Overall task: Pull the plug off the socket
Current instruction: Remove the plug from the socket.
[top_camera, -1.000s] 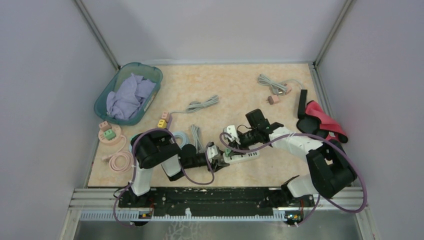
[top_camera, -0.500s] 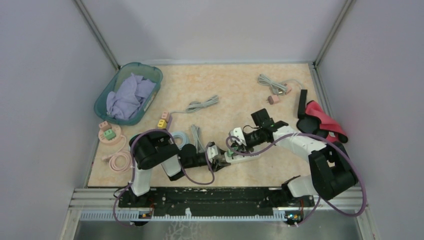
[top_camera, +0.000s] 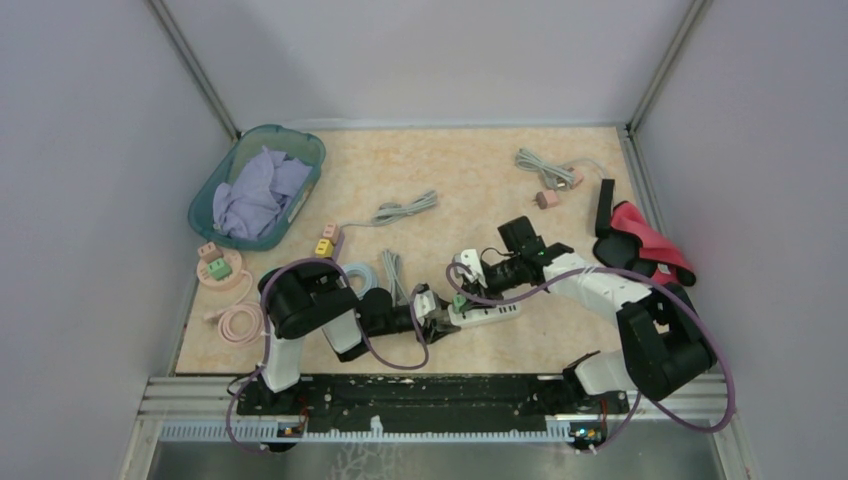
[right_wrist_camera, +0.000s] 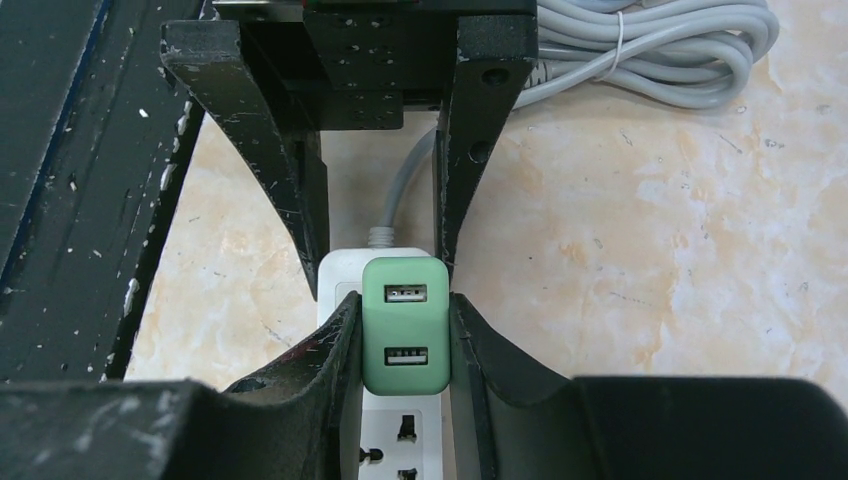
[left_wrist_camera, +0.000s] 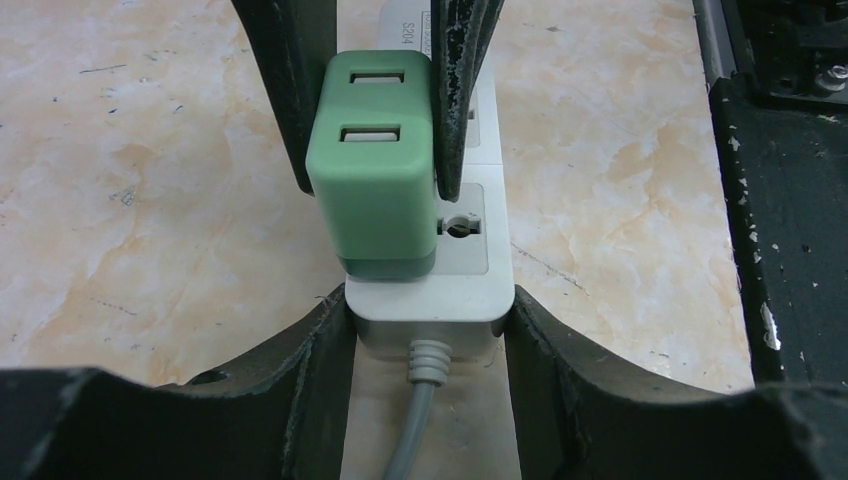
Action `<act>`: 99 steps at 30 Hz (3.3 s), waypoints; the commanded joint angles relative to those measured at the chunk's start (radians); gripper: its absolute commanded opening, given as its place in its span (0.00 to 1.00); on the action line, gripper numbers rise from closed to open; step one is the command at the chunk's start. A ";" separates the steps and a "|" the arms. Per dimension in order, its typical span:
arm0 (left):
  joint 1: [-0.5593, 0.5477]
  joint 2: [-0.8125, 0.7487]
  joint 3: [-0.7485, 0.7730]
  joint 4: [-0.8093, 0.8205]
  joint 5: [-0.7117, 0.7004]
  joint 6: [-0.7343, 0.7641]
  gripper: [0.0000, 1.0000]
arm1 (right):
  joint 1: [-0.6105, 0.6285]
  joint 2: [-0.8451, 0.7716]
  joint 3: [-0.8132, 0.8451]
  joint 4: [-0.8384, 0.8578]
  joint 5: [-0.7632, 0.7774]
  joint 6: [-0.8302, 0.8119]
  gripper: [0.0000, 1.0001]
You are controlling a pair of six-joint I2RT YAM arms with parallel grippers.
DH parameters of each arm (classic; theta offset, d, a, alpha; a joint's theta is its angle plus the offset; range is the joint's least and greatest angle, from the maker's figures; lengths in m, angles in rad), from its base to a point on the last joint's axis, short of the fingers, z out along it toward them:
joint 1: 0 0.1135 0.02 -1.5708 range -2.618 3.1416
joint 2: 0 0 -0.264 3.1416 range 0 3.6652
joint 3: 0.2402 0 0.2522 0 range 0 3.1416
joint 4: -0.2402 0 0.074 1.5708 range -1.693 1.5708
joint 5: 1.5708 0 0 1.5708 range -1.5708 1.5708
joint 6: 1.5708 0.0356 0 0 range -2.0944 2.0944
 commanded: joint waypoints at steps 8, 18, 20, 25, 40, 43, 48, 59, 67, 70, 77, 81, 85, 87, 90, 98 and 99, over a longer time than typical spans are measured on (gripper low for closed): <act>0.007 0.012 -0.007 0.024 0.013 -0.014 0.00 | -0.089 -0.062 0.071 0.027 -0.107 0.019 0.00; 0.006 0.012 -0.010 0.029 0.015 -0.017 0.00 | -0.136 -0.070 0.104 -0.112 -0.188 -0.096 0.00; 0.007 0.014 -0.010 0.030 0.016 -0.019 0.00 | -0.138 -0.073 0.104 -0.122 -0.193 -0.104 0.00; 0.007 0.018 -0.009 0.034 0.019 -0.020 0.00 | -0.138 -0.075 0.097 -0.119 -0.194 -0.112 0.00; 0.007 0.034 0.013 0.013 0.037 -0.027 0.00 | -0.015 -0.056 0.058 0.073 -0.141 0.074 0.00; 0.007 0.030 0.018 -0.006 0.044 -0.028 0.00 | 0.000 -0.042 0.065 0.121 -0.131 0.149 0.00; 0.008 0.023 0.011 -0.015 0.041 -0.028 0.00 | -0.038 -0.046 0.099 0.115 -0.061 0.193 0.00; 0.023 0.032 0.026 -0.032 0.058 -0.065 0.00 | -0.162 -0.095 0.086 -0.105 -0.186 -0.108 0.00; 0.023 0.027 0.037 -0.063 0.062 -0.067 0.00 | -0.068 -0.070 0.070 0.026 -0.213 0.057 0.00; 0.023 0.020 0.034 -0.069 0.061 -0.063 0.00 | -0.078 -0.059 0.091 0.063 -0.202 0.137 0.00; 0.024 0.023 0.037 -0.065 0.066 -0.064 0.00 | -0.255 -0.073 0.071 0.219 -0.233 0.342 0.00; 0.023 0.023 0.038 -0.062 0.071 -0.064 0.00 | -0.348 -0.091 0.002 0.488 -0.173 0.590 0.00; 0.024 0.015 0.034 -0.060 0.072 -0.069 0.00 | -0.417 -0.086 -0.067 0.739 -0.028 0.855 0.00; 0.024 0.007 0.031 -0.061 0.071 -0.073 0.00 | -0.436 -0.081 -0.090 0.835 0.063 0.969 0.00; 0.024 -0.004 0.028 -0.060 0.073 -0.076 0.00 | -0.450 -0.082 -0.107 0.890 0.179 1.047 0.00; 0.024 -0.037 0.032 -0.091 0.075 -0.092 0.00 | -0.461 -0.087 -0.106 0.889 0.351 1.064 0.00; 0.023 -0.041 0.032 -0.095 0.075 -0.094 0.00 | -0.463 -0.085 -0.101 0.883 0.360 1.064 0.00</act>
